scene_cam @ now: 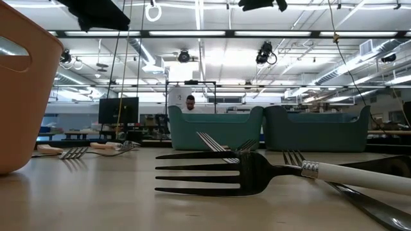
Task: Sort silverware by color (type)
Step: Put the bottom left orange fork into the orange bin
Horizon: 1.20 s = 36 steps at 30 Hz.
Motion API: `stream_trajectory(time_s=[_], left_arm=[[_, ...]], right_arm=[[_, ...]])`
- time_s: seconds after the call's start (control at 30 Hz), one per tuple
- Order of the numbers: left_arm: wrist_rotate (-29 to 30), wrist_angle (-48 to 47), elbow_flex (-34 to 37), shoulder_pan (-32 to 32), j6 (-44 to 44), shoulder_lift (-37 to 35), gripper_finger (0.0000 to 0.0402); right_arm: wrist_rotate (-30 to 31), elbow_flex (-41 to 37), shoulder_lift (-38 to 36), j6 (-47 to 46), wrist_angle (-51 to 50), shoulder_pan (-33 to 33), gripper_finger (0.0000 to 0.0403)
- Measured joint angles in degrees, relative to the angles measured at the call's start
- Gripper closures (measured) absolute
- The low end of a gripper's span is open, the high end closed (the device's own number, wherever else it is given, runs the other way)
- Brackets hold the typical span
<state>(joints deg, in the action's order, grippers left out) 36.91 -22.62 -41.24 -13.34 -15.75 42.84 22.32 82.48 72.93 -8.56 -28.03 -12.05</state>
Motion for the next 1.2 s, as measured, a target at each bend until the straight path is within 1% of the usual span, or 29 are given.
stream_trajectory(time_s=[0.07, 0.17, 0.2, 0.27, 0.37, 0.5, 0.57, 0.7, 0.8, 0.9, 0.97, 1.03, 1.1, 1.2], left_arm=[[-7.63, 0.16, -0.71, 2.97, -0.19, 1.87, 0.0260], [-17.03, 0.07, -1.21, 7.57, -0.82, 4.72, 0.0260], [-19.58, 0.19, -1.26, 8.93, -1.81, 5.64, 0.0260], [-22.58, 0.17, -1.26, 11.04, -3.16, 7.45, 0.0260], [-23.66, 0.74, -1.26, 12.59, -3.28, 9.58, 0.0260], [-23.82, 0.81, -1.26, 12.94, -0.01, 10.79, 0.0260], [-23.86, 0.75, -1.26, 13.19, -1.00, 10.80, 0.0260], [-23.80, -2.11, -1.30, 14.62, -12.52, 10.80, 0.0260], [-23.68, -5.75, -1.30, 15.64, -14.55, 10.80, 0.0260], [-22.98, -6.71, -1.30, 18.40, -17.61, 11.48, 0.0260], [-22.68, -7.78, -1.30, 20.94, -23.38, 11.72, 0.0260], [-22.54, -9.88, -1.39, 23.01, -31.72, 12.11, 0.0260], [-23.73, -14.99, -1.35, 24.28, -40.54, 12.55, 0.0260], [-26.08, -20.80, -1.37, 24.14, -47.47, 13.04, 0.0260]], right_arm=[[-1.54, 0.00, 0.02, -1.25, -1.19, 0.62, 0.0288], [-2.79, 0.00, 0.02, -2.20, -2.71, 1.59, 0.0288], [-2.87, 0.00, 0.02, -2.23, -3.17, 1.94, 0.0288], [-2.88, 0.00, 0.02, -2.16, -4.11, 2.56, 0.0288], [-2.90, 0.00, 0.04, -1.96, -7.39, 3.05, 0.0288], [-2.92, 0.00, 0.04, -2.02, -13.34, 3.08, 0.0288], [-2.90, 0.00, 0.04, -2.31, -16.38, 3.03, 0.0288], [-2.92, 0.00, 0.04, -3.66, -21.16, 3.05, 0.0288], [-2.92, 0.00, 0.04, -3.41, -23.99, 3.03, 0.0288], [-2.92, 0.00, 0.04, -3.01, -25.22, 3.03, 0.0289], [-2.92, 0.00, 0.04, -2.99, -25.27, 2.84, 0.0289], [-2.90, 0.00, 0.04, -2.99, -25.40, 2.81, 0.0289], [-2.92, 0.00, 0.06, -2.95, -25.59, 2.81, 0.0289], [-2.92, -0.01, 0.06, -2.80, -26.20, 2.81, 0.0289]])
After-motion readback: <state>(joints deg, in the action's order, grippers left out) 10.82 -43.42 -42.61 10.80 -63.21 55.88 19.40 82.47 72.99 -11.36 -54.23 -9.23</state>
